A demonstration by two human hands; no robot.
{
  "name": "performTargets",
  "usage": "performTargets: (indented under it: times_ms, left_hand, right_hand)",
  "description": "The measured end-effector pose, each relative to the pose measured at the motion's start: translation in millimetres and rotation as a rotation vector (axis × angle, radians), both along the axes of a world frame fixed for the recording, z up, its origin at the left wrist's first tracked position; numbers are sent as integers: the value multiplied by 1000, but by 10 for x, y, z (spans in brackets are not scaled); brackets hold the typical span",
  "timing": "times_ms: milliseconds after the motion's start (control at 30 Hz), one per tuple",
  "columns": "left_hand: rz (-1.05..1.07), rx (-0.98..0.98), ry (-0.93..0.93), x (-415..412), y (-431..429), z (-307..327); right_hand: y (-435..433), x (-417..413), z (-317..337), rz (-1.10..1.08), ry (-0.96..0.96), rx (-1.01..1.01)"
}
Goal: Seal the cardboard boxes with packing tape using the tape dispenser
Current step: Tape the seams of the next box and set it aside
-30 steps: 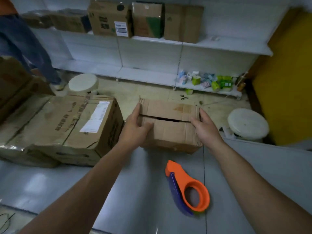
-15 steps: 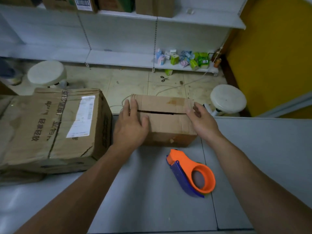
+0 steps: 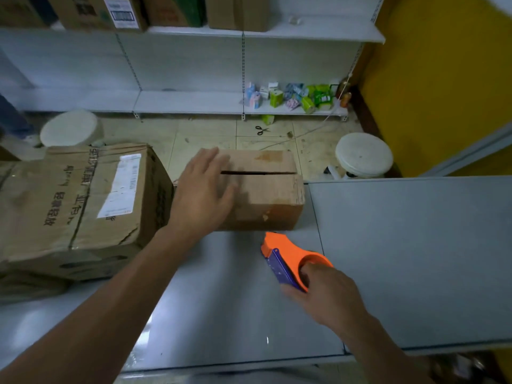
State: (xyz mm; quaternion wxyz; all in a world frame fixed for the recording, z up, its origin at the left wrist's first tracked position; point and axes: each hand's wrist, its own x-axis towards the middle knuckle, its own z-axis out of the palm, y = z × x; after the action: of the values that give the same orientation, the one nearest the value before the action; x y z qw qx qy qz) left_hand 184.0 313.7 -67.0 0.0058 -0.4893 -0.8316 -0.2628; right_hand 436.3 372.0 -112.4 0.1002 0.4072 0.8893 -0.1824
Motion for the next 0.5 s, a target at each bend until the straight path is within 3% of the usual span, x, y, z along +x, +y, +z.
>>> performTargets:
  times_ms: [200,367,500]
  left_hand:
    - [-69,-226,26,40,-8,-307]
    - [-9,-180,103,107,-5,-482]
    - [-4,-145,105,92,4,-503]
  right_hand:
    - [-164,-19,-199,55,-1,145]
    - [-127,13,-203,117,95,177]
    - [-130,135,-18,139,42,152]
